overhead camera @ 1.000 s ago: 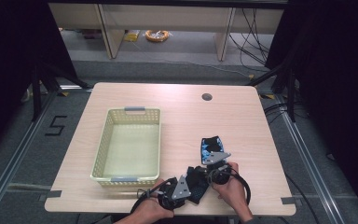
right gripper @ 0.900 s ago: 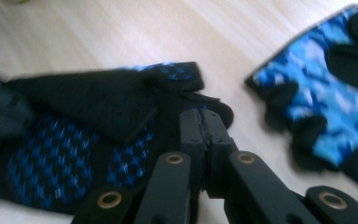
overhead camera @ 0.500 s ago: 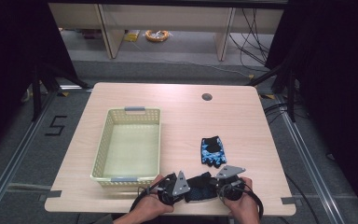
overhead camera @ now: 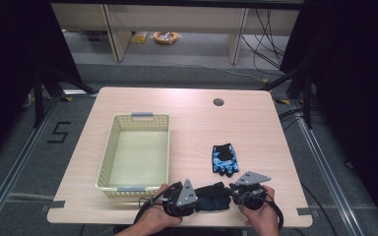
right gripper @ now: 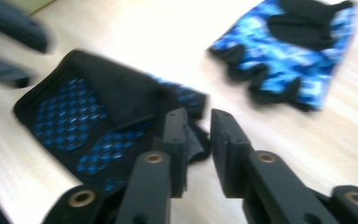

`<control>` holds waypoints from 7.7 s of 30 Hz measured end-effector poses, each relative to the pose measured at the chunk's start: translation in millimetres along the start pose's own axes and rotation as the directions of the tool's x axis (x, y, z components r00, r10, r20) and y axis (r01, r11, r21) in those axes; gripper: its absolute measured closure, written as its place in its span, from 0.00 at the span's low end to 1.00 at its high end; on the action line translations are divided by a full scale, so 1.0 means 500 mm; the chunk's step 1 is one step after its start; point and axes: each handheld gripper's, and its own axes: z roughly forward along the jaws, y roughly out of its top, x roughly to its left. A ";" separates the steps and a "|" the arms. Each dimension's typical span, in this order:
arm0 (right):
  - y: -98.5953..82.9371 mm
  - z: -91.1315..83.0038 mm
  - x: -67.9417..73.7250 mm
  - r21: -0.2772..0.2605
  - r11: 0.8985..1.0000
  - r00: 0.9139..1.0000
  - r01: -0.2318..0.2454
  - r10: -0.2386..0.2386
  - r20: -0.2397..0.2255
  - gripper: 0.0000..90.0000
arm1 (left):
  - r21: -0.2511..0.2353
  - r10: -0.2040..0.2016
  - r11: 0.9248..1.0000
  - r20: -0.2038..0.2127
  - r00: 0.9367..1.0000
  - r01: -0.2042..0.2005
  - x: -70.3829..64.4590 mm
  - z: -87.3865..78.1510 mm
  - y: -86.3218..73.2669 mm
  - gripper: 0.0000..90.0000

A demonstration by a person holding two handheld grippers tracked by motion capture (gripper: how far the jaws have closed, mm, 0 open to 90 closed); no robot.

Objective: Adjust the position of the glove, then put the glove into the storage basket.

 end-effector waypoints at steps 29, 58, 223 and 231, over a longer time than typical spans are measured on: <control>0.111 0.083 -0.152 -0.008 0.973 0.966 -0.229 0.228 0.123 0.61 | 0.050 -0.127 0.991 0.005 0.992 0.126 0.027 -0.154 -0.139 0.43; 0.131 0.147 -0.168 0.040 0.964 0.956 -0.262 0.253 0.150 0.61 | 0.059 -0.216 0.974 -0.045 0.975 0.218 0.033 -0.195 -0.182 0.32; 0.085 -0.003 0.009 -0.003 0.994 0.978 0.111 -0.110 -0.175 0.66 | 0.047 -0.180 0.983 0.119 0.976 0.175 -0.016 0.021 -0.018 0.66; 0.039 -0.029 0.001 -0.007 0.999 0.984 0.041 -0.041 -0.173 0.62 | -0.004 -0.221 0.975 0.088 0.971 0.223 0.003 -0.018 -0.016 0.55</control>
